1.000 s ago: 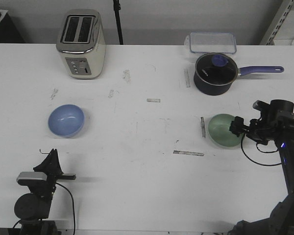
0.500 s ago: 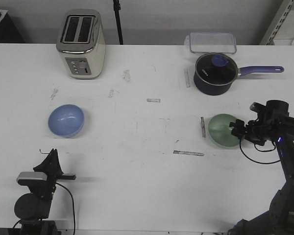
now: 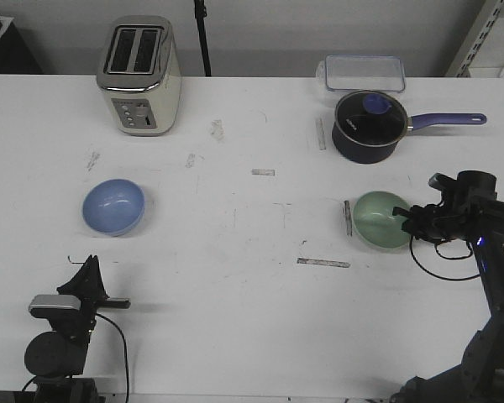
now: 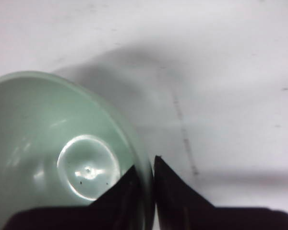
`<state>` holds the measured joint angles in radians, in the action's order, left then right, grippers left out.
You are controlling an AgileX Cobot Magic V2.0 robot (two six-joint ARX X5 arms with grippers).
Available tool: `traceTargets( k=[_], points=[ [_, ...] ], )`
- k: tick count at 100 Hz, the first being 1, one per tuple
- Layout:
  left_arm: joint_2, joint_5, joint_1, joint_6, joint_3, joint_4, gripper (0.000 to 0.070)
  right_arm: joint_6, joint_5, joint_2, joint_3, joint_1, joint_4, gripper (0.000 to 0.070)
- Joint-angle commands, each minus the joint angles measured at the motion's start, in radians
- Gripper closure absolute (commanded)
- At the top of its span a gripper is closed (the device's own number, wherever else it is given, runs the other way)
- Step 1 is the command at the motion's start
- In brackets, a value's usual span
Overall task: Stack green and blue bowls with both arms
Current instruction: 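Slide the green bowl with the right gripper toward the table center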
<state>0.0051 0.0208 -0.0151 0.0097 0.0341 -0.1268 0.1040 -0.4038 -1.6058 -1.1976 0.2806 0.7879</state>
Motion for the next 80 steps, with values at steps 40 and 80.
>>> traceTargets(
  k=[40,80],
  points=[
    [-0.002,-0.002,0.002,0.005,-0.023,-0.016,0.0697,0.248,0.088,0.072,-0.014,-0.241,-0.049,0.0693],
    [-0.002,-0.002,0.002,0.005,-0.023,-0.016,0.0697,0.506,0.2,0.034,-0.014,-0.64,-0.113,0.0692]
  ],
)
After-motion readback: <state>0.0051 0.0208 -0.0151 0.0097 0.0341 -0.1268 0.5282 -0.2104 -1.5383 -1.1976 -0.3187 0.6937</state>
